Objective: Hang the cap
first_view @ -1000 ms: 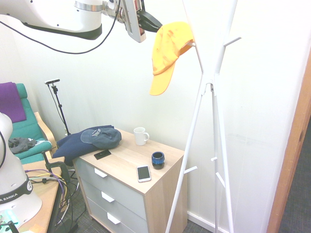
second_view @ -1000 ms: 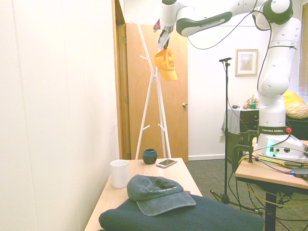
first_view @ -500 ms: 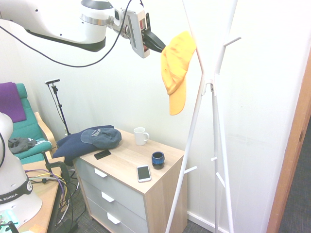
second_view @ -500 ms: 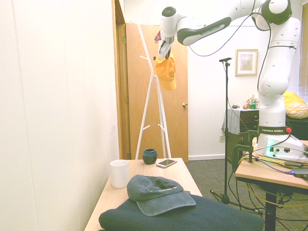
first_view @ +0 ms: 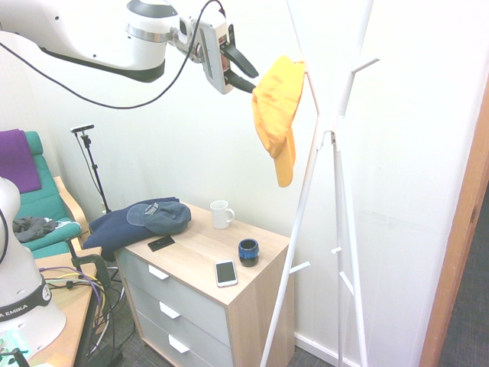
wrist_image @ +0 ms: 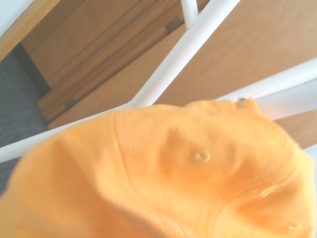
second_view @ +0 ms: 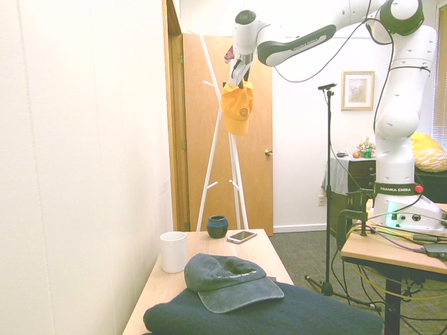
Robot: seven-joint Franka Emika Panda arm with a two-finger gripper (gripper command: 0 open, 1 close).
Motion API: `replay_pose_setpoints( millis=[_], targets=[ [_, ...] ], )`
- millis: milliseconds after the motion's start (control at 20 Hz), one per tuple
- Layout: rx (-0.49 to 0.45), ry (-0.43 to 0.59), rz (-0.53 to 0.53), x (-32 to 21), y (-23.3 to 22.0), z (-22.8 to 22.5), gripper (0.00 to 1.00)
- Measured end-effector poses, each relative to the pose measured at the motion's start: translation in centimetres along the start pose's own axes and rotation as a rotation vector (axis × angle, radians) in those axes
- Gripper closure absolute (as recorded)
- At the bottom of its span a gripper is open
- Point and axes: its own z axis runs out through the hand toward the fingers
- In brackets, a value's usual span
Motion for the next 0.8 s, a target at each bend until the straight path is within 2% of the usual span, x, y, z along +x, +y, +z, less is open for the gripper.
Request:
replay_pose_setpoints(
  millis=[450, 700, 800],
  targets=[
    [0.257, -0.521, 0.015, -3.6, -1.4, -6.0, 0.0],
    [0.409, -0.806, -0.003, -4.0, -1.6, -7.2, 0.0],
    [0.44, -0.876, -0.011, -4.1, -1.5, -7.2, 0.0]
  ],
)
